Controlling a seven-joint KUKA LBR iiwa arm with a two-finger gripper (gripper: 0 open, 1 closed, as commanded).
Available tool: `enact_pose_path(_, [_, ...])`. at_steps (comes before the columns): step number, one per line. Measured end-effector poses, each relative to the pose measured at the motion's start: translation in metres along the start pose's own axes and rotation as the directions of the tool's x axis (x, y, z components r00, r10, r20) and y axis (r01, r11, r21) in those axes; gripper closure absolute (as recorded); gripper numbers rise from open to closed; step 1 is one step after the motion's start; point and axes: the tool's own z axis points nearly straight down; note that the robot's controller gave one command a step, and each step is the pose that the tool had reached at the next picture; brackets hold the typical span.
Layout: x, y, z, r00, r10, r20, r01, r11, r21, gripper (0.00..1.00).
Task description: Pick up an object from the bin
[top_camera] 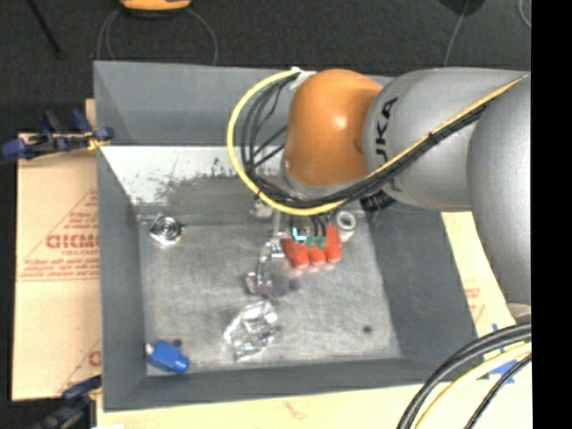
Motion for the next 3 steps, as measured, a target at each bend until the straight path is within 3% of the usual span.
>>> enact_pose_path(1, [0.022, -0.044, 0.089, 0.985, 0.173, 0.013, -0.173, 0.985, -0.006, 0.0])
enact_pose_path(2, [0.023, -0.032, 0.061, 0.962, 0.271, 0.01, -0.271, 0.962, -0.003, 0.0])
enact_pose_path(3, [0.024, -0.055, 0.062, 0.883, 0.47, 0.007, -0.47, 0.883, -0.002, 0.0])
